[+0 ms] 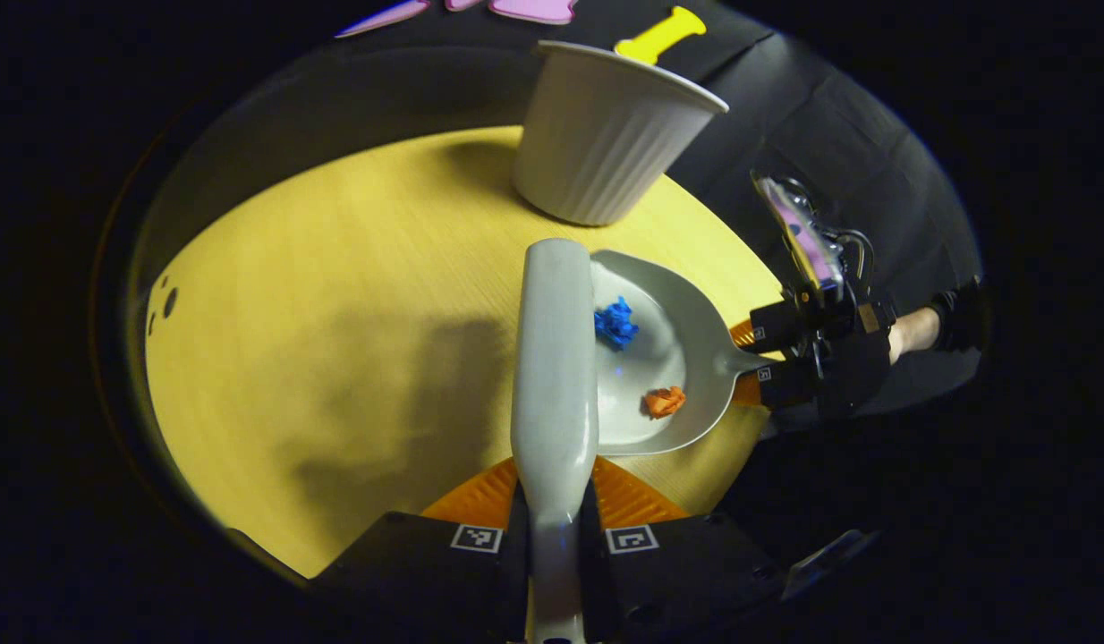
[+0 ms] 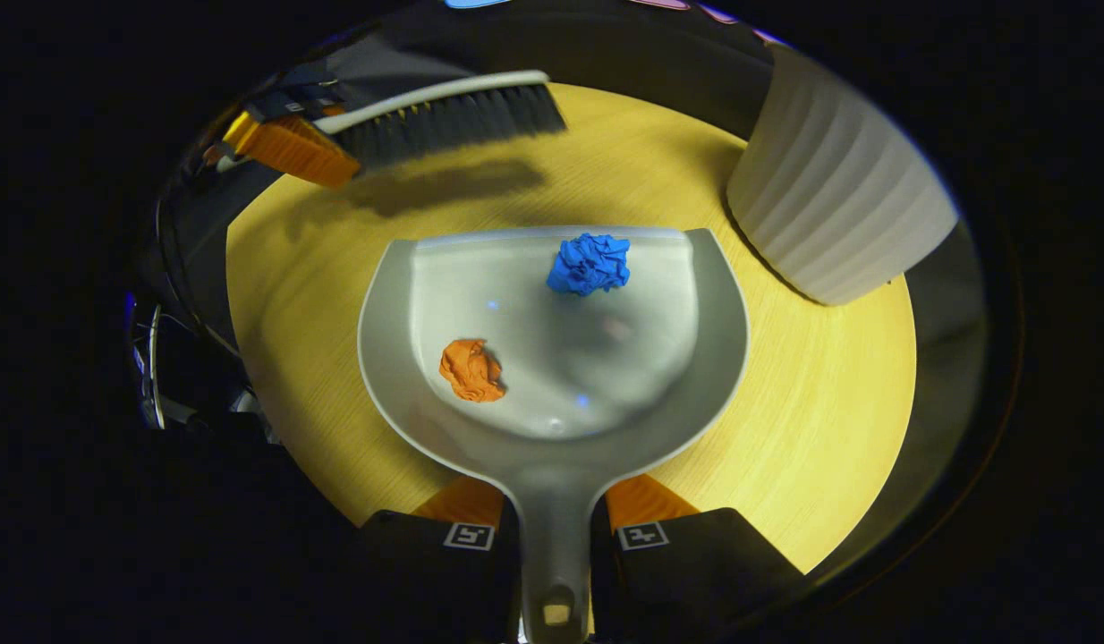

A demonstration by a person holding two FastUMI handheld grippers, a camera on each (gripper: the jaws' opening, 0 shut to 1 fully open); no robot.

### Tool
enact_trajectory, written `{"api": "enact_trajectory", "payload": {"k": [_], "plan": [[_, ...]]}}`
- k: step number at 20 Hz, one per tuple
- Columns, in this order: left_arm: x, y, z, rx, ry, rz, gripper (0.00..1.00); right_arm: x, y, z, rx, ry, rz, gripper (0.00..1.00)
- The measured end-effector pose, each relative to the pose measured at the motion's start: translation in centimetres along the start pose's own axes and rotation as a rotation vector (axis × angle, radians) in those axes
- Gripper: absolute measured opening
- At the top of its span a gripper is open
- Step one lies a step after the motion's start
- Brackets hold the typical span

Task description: Pick up the small broom and dustpan from the desktop, sweep the trash into the dustpan with the broom, and then empty the trash into the garbage bin.

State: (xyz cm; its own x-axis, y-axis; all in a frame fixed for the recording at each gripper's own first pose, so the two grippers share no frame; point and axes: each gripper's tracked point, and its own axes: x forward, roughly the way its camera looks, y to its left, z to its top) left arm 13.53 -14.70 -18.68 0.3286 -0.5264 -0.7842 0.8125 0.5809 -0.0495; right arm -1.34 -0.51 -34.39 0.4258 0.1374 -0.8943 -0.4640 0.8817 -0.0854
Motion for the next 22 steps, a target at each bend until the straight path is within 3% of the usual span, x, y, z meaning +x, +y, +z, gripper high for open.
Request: {"api": "enact_trajectory", "payload": {"k": [3, 9, 19, 22], "plan": [[-1.7, 1.1, -2.2, -0.072, -0.076, 0.089, 0.28, -0.4, 0.1, 0.5, 0.032, 0.013, -0.009, 0.35], [-0.7, 3.0, -10.0, -0.209, -0.104, 0.234, 0.28, -3.5, 0.8, 1.9, -0.034, -0.004, -0.064, 0.38], [-2.0, 2.3, -15.7, -0.364, -0.120, 0.251, 0.28, -1.3, -0.7, 0.7, 0.021, -0.041, 0.006, 0.35], [-2.6, 3.1, -16.0, -0.420, -0.142, 0.258, 0.28, -1.7, -0.9, 1.0, 0.024, -0.041, -0.013, 0.39]]}}
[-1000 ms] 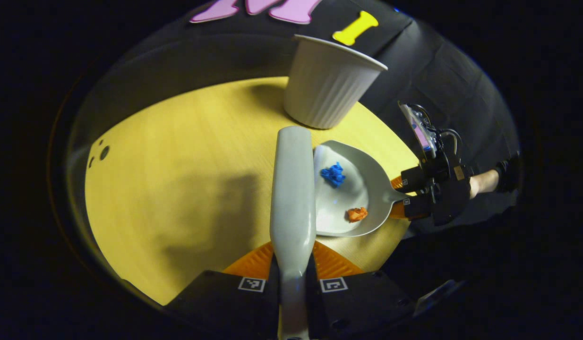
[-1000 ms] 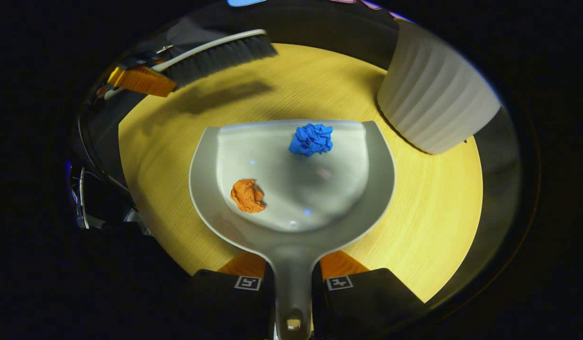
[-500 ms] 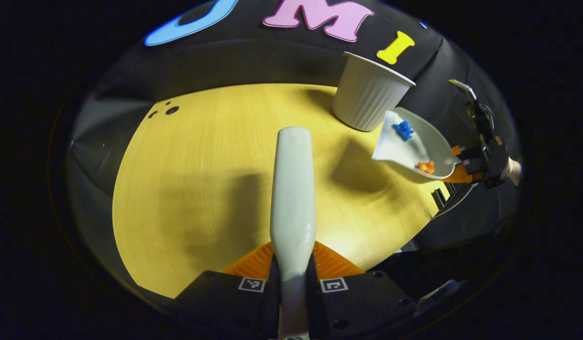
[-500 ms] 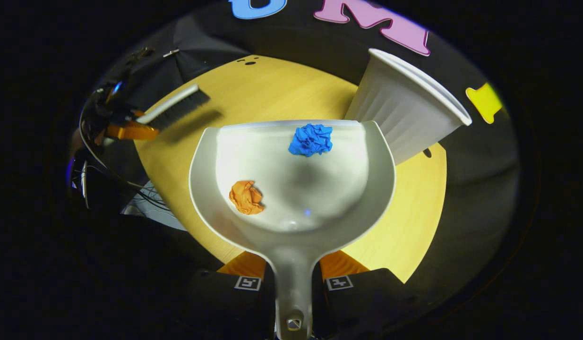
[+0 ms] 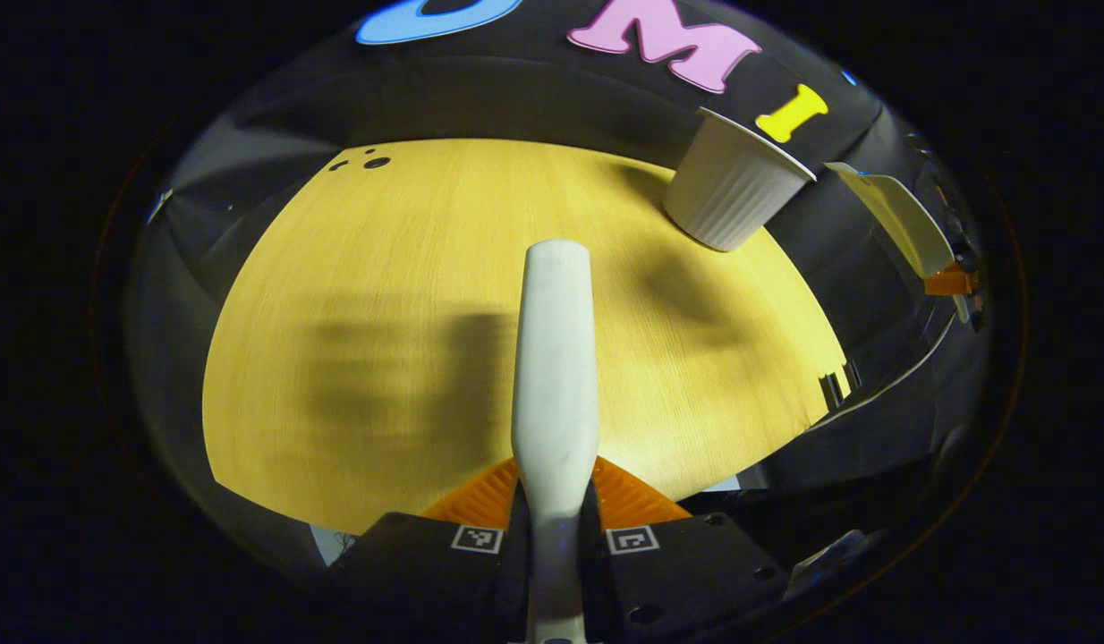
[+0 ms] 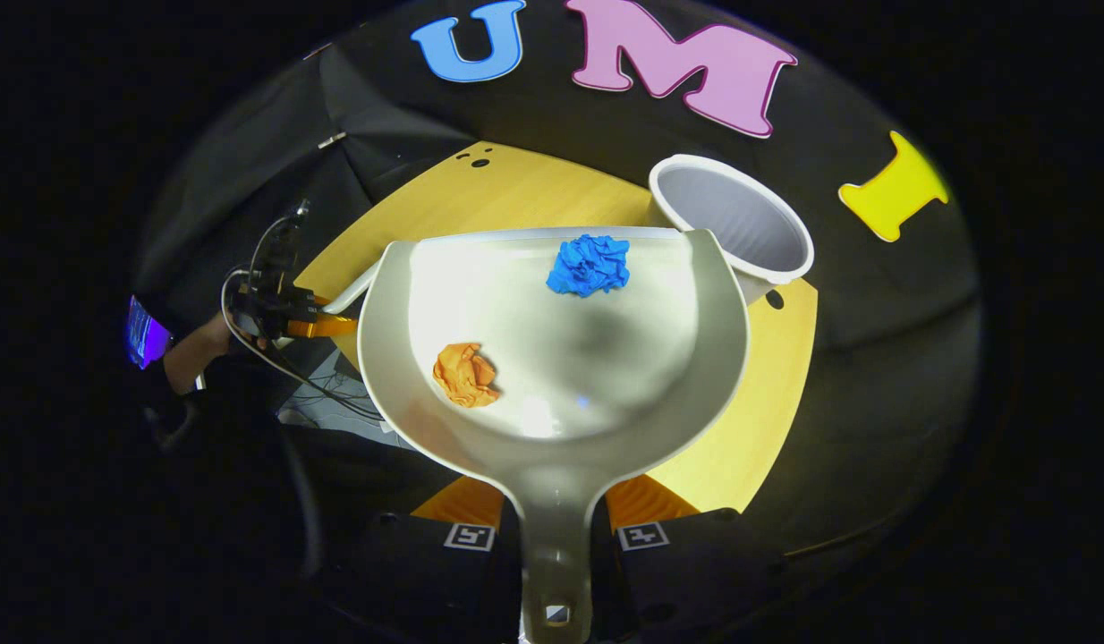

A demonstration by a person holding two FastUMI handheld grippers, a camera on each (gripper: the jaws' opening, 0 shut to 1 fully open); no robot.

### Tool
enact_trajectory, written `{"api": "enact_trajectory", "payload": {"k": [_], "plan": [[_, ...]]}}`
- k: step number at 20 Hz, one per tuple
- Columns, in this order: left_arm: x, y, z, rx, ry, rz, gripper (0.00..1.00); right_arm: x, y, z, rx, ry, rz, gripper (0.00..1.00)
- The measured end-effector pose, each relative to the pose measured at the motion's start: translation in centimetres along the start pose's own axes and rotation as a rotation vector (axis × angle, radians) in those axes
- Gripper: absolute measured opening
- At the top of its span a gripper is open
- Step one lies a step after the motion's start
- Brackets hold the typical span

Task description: Pick up the small broom and dustpan from the desktop, sweep the trash into the dustpan with the broom, and then empty the trash into the garbage bin.

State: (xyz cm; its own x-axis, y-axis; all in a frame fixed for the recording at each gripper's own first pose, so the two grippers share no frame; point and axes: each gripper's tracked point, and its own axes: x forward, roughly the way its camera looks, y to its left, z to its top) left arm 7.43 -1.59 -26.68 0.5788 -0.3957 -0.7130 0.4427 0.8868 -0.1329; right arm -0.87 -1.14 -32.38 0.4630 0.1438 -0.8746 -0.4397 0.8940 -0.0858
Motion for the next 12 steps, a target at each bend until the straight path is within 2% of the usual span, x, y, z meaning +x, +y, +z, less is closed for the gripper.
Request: {"api": "enact_trajectory", "payload": {"k": [1, 4, 6, 7, 12], "plan": [[-0.1, 0.3, 0.1, -0.015, -0.010, 0.006, 0.28, 0.0, -0.2, 0.1, -0.012, -0.008, -0.029, 0.35], [-0.6, 0.8, 0.7, -0.052, -0.039, 0.008, 0.28, -1.2, 0.9, 0.6, -0.014, -0.046, -0.109, 0.35], [-0.6, 1.4, 1.1, -0.069, -0.051, 0.017, 0.27, -0.6, 1.1, 0.5, 0.036, -0.060, -0.152, 0.35], [-0.9, 1.4, 1.0, -0.083, -0.058, 0.015, 0.29, 0.0, 1.3, 0.6, 0.066, -0.067, -0.172, 0.35], [-1.4, 1.6, 0.8, -0.154, -0.086, -0.006, 0.27, 1.3, 2.0, 0.6, 0.156, -0.074, -0.290, 0.35]]}}
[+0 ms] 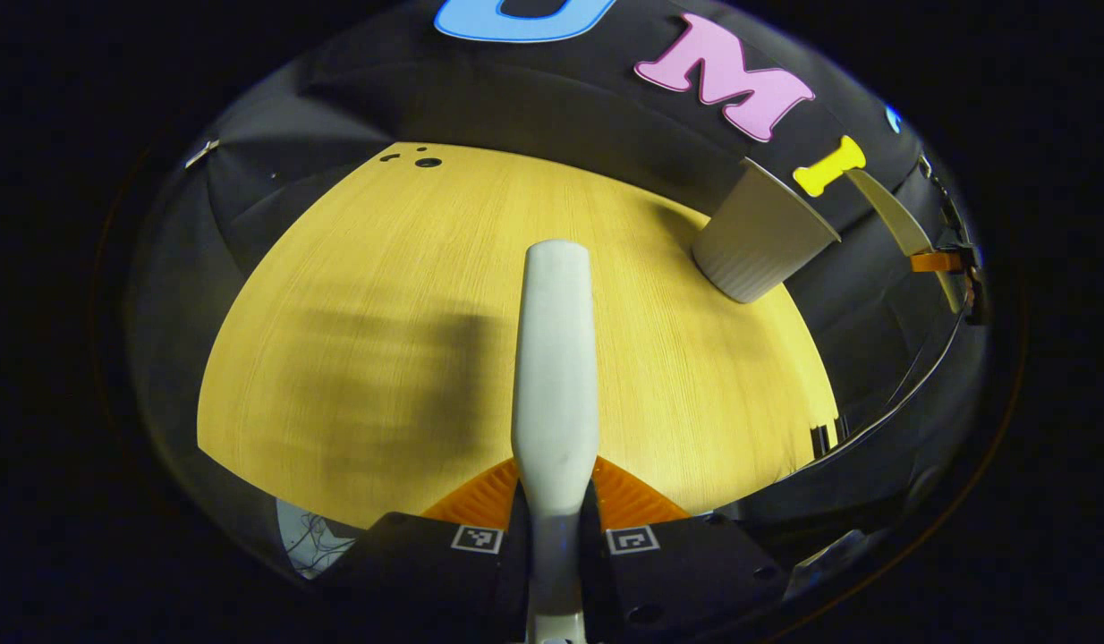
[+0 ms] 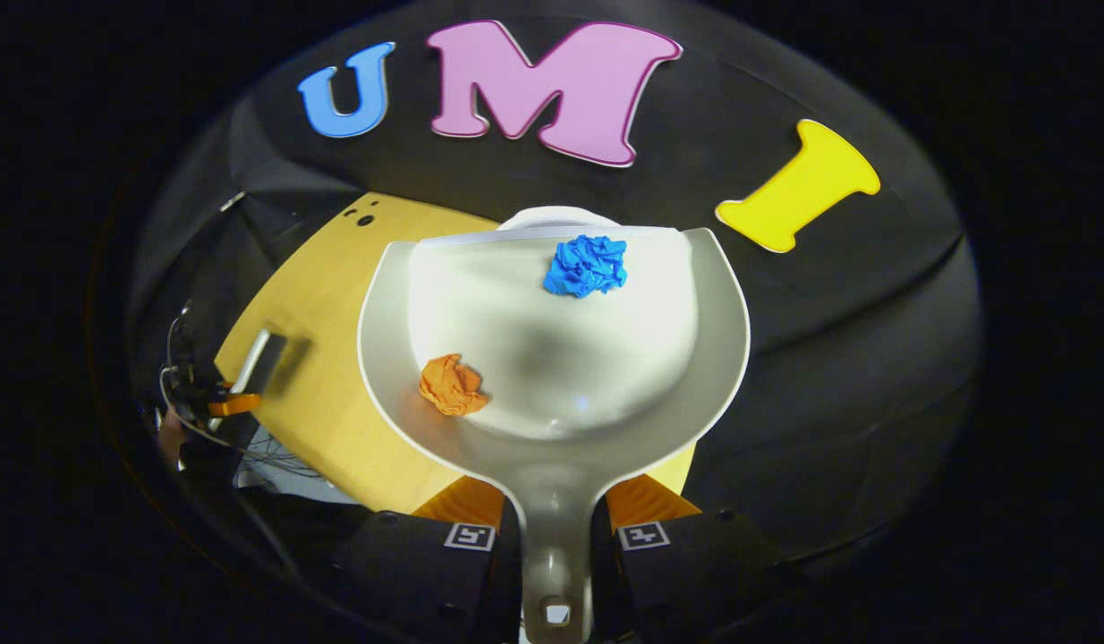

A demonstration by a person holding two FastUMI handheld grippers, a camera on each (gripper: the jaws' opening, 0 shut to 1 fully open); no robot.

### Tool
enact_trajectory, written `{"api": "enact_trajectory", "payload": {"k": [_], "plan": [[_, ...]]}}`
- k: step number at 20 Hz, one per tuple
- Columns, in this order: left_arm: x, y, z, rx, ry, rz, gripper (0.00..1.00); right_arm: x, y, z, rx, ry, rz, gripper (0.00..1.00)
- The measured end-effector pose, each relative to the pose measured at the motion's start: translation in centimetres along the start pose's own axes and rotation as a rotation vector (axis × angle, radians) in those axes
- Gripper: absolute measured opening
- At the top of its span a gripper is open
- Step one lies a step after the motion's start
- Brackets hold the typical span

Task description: Pick up the small broom and dustpan from the desktop, sweep the trash into the dustpan with the broom, and then empty the trash into the garbage bin.

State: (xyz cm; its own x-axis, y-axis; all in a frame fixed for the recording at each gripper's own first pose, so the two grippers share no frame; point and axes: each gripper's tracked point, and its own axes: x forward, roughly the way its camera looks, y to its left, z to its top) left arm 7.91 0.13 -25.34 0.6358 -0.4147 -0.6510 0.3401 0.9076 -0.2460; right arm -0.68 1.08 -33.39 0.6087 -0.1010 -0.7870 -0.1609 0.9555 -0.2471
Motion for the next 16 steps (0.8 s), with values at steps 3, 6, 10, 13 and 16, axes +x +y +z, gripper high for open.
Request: {"api": "enact_trajectory", "payload": {"k": [3, 6, 10, 13, 16], "plan": [[0.1, 0.5, -0.2, 0.011, 0.016, 0.009, 0.28, -0.9, 1.4, 0.5, 0.045, 0.010, -0.063, 0.35], [-0.4, 1.8, 0.1, 0.040, 0.015, 0.029, 0.28, -1.3, 1.7, 0.4, 0.068, 0.013, -0.130, 0.35], [-0.7, 3.0, 2.1, 0.073, 0.008, 0.044, 0.27, -1.3, 2.2, 0.8, 0.086, 0.043, -0.221, 0.35], [-0.8, 3.7, 3.3, 0.081, -0.006, 0.059, 0.27, -1.2, 1.5, 1.1, 0.048, 0.021, -0.279, 0.35], [-0.6, 3.7, 3.6, 0.066, 0.000, 0.056, 0.28, -0.5, 0.2, 1.3, -0.035, 0.010, -0.355, 0.35]]}}
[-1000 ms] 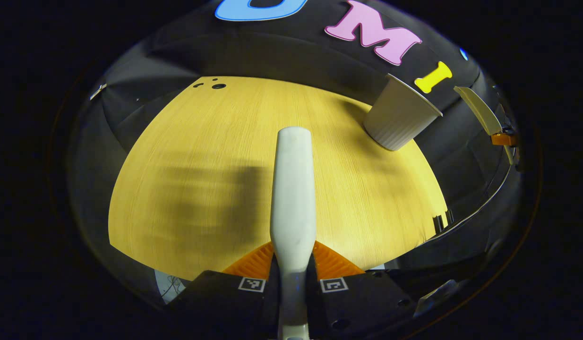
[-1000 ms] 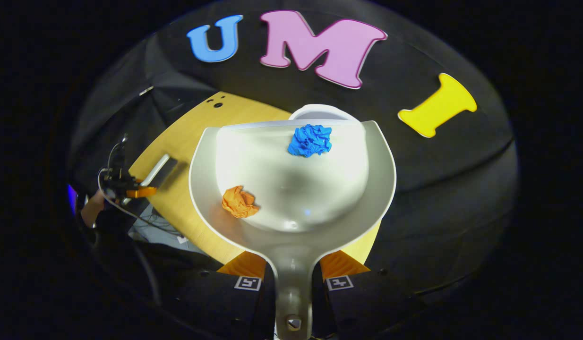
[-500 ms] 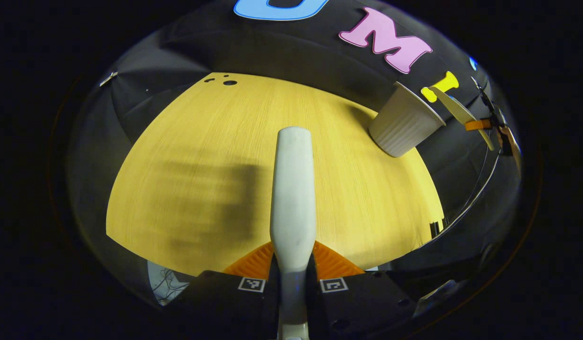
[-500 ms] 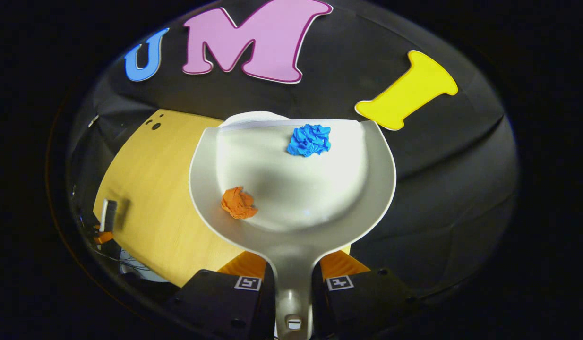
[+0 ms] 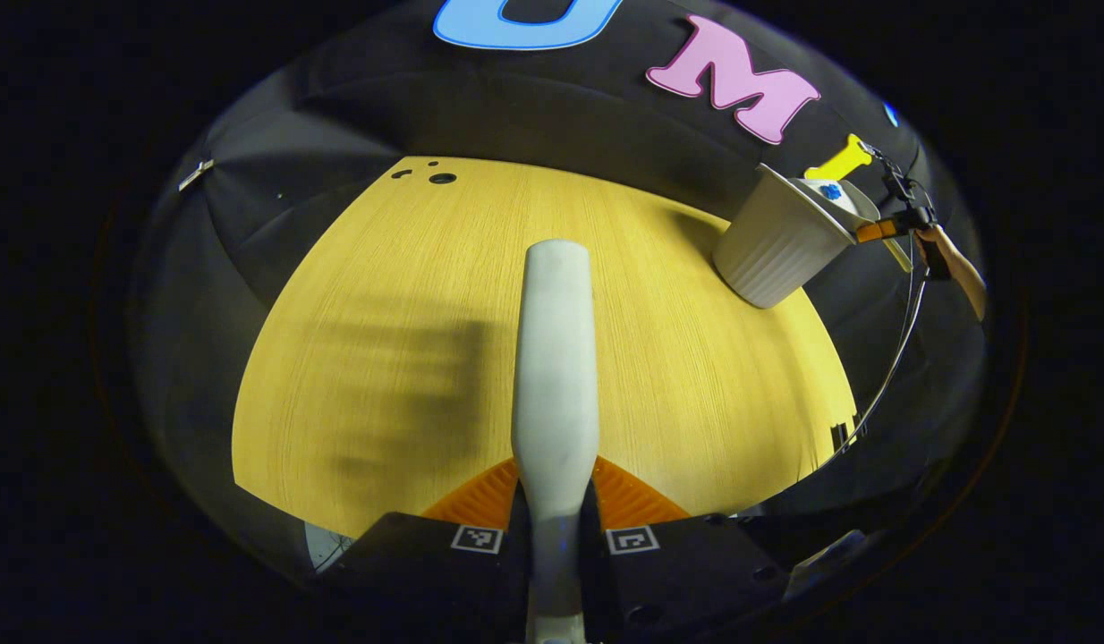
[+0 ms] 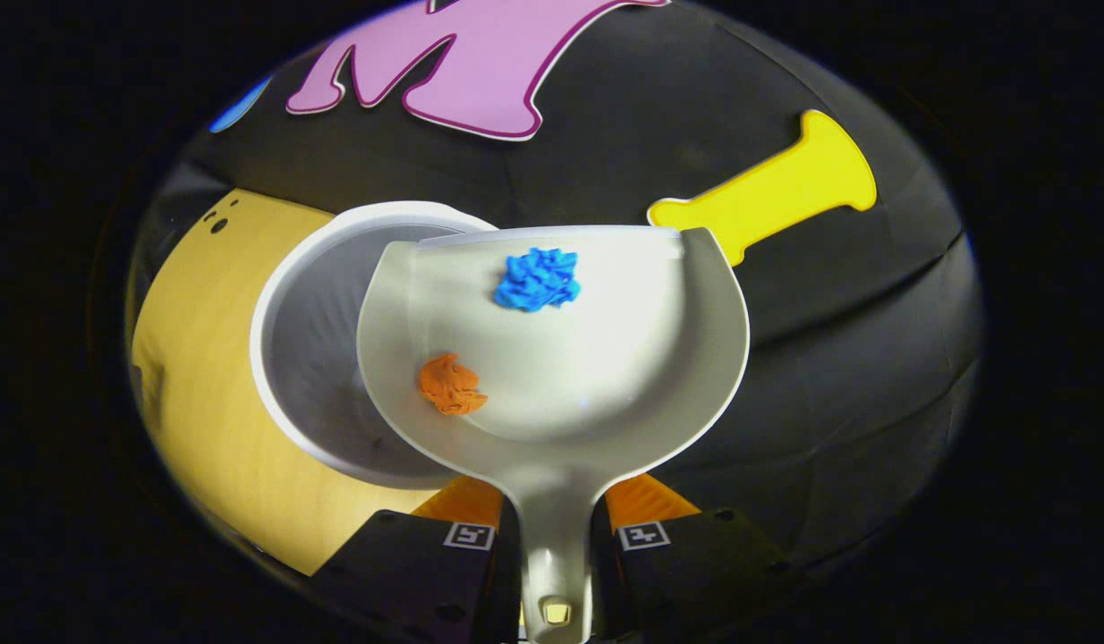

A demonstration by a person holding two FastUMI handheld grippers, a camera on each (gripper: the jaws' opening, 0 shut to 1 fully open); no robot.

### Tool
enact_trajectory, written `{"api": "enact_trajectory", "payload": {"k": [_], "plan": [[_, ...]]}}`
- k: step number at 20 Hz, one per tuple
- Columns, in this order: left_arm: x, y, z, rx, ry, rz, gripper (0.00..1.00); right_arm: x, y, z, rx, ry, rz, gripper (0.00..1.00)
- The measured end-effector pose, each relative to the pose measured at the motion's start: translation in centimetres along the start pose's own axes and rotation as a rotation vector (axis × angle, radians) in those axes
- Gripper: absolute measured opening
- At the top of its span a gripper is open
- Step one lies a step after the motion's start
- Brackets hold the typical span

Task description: Pick up the small broom and dustpan from the desktop, sweep the trash into the dustpan with the broom, and then empty the trash into the garbage bin.

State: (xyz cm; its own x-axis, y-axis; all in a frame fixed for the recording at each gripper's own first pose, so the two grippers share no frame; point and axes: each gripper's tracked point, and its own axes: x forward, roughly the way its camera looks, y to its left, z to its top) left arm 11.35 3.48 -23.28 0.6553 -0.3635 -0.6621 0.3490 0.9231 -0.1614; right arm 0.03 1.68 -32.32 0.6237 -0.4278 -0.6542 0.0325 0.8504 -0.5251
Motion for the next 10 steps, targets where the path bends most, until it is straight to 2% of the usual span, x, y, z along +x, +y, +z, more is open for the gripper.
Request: {"api": "enact_trajectory", "payload": {"k": [1, 2, 3, 5, 6, 10], "plan": [[0.1, -0.1, -0.1, 0.002, 0.004, -0.002, 0.28, 0.2, -0.3, -0.1, -0.030, -0.003, -0.033, 0.35], [0.2, -0.2, -0.1, 0.006, 0.007, -0.002, 0.28, 0.0, -0.7, -0.2, -0.057, -0.010, -0.067, 0.39], [0.4, -0.2, -0.2, 0.006, 0.011, -0.004, 0.28, 0.0, -1.0, -0.1, -0.073, -0.017, -0.091, 0.31], [0.7, -0.5, -0.3, 0.003, 0.021, -0.011, 0.28, 0.0, -0.7, 0.2, -0.089, -0.030, -0.120, 0.39], [0.8, -0.5, -0.4, 0.003, 0.025, -0.016, 0.28, -0.1, -1.0, 0.2, -0.111, -0.031, -0.138, 0.35], [1.0, -0.6, -0.6, 0.007, 0.041, -0.022, 0.28, -0.1, -1.5, 0.7, -0.251, -0.076, -0.260, 0.35]]}}
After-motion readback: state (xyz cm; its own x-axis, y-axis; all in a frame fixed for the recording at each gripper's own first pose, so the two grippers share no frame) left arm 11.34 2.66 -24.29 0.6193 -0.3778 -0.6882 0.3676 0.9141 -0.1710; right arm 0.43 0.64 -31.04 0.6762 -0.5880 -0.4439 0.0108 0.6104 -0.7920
